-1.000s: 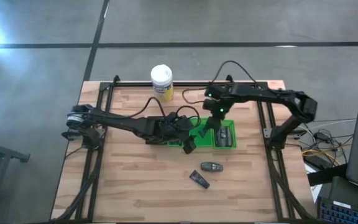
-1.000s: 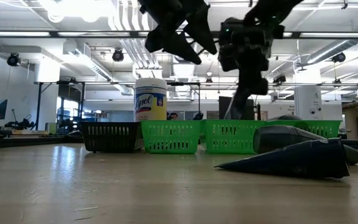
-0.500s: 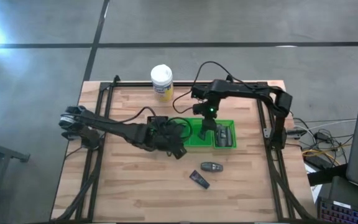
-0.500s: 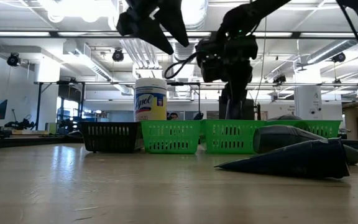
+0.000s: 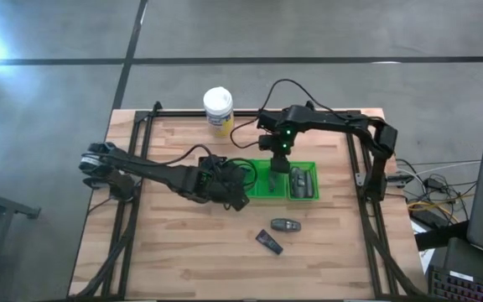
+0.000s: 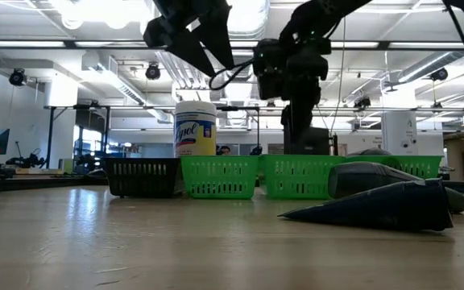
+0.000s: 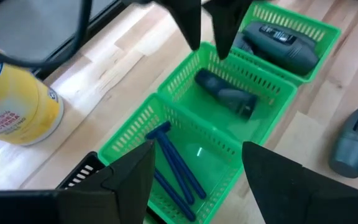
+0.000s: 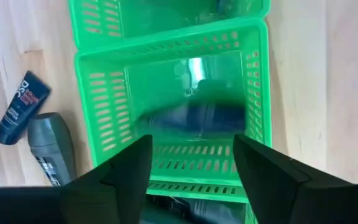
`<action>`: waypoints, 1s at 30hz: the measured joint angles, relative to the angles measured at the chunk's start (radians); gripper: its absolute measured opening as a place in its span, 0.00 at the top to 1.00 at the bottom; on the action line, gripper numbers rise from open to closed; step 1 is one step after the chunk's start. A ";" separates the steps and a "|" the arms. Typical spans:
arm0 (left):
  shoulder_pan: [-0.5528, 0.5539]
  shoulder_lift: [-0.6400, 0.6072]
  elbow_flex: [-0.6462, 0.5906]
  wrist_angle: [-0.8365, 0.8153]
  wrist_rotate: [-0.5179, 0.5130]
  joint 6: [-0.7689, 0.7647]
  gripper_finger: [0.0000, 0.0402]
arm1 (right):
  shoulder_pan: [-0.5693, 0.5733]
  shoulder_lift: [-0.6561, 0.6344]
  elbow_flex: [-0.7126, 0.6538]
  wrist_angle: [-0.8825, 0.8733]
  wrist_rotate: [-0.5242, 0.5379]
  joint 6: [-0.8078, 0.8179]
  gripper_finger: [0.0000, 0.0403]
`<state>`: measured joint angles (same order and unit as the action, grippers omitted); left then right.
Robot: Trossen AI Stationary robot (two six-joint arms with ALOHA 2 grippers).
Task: Pick & Place Travel size toiletries
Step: Put the shave cream into the middle green bin
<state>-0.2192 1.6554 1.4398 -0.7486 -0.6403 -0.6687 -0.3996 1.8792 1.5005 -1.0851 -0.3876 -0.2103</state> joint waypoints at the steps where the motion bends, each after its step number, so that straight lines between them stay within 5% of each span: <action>1: 0.000 0.000 -0.003 -0.001 0.000 -0.003 0.39 | 0.001 -0.009 0.000 0.001 0.002 0.001 0.45; 8: 0.003 0.000 -0.022 0.051 0.073 0.134 0.39 | 0.012 -0.137 -0.016 0.017 0.074 0.020 0.29; 17: 0.001 0.006 -0.217 0.497 0.533 0.806 0.39 | 0.052 -0.522 -0.279 0.043 0.154 0.159 0.19; 24: 0.013 0.094 -0.234 0.585 0.706 0.856 0.40 | 0.208 -0.780 -0.500 0.063 0.235 0.506 0.16; 30: 0.010 0.165 -0.233 0.619 0.763 0.905 0.40 | 0.472 -0.854 -0.633 0.220 0.302 0.864 0.19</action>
<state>-0.2096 1.8205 1.2064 -0.1295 0.1228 0.2364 0.0720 1.0251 0.8675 -0.8647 -0.0856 0.6535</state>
